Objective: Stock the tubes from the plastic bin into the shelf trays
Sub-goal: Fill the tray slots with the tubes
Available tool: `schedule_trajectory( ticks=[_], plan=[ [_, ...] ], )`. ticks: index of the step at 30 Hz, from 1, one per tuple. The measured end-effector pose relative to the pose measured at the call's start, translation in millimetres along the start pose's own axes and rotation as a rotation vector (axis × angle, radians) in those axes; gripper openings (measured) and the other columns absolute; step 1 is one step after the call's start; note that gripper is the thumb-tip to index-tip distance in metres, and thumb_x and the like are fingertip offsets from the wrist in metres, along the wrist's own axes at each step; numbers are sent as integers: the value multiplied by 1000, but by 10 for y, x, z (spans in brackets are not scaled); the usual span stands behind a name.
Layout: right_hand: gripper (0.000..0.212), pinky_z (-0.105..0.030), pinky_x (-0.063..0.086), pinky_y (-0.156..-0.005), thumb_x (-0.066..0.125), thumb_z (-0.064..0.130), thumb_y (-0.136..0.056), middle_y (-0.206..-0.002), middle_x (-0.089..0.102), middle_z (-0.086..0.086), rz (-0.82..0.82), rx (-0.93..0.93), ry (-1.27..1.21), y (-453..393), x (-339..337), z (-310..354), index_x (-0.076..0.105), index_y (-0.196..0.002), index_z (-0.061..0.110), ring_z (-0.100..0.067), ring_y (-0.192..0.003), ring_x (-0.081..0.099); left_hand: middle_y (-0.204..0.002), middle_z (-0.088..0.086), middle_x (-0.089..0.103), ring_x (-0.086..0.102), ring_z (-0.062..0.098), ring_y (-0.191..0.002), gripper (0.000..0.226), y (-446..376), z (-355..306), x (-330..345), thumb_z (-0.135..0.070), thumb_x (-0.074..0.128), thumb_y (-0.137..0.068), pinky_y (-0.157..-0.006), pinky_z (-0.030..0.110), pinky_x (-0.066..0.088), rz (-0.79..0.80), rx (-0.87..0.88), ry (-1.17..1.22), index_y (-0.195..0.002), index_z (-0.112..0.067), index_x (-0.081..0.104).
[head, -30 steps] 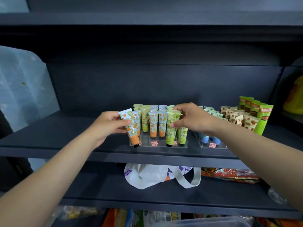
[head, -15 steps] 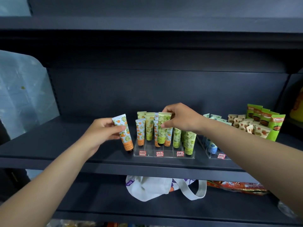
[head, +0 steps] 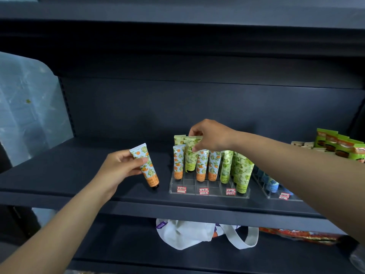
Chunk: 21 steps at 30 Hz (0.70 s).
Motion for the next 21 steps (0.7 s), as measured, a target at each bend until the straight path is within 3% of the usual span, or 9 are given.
schedule_trajectory(
  ticks=[5,21],
  plan=[
    [36,-24,42,-87,73,19,-81,-125,59,-1,26,-11,79,-62,95,-18,62,-115,12,-18,-117,53,-87,3,74,70,15,-86,11,-77,172,-8,-9,68,-83,-75,25,57,-52,-28,50,-93,-9,70],
    [33,-22,37,-78,72,18,-81,-118,58,2,104,-72,157,-172,315,-19,60,-111,14,-15,-111,54,-90,5,73,69,17,-87,8,-197,215,28,-7,67,-83,-81,32,54,-54,-25,61,-91,-9,70]
  ],
)
Point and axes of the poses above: each hand's wrist, its own y-axis away from the middle knuckle, its own x-axis out of the palm, z = x × y, the point moved 9 cm from there along -y, towards the middle knuckle
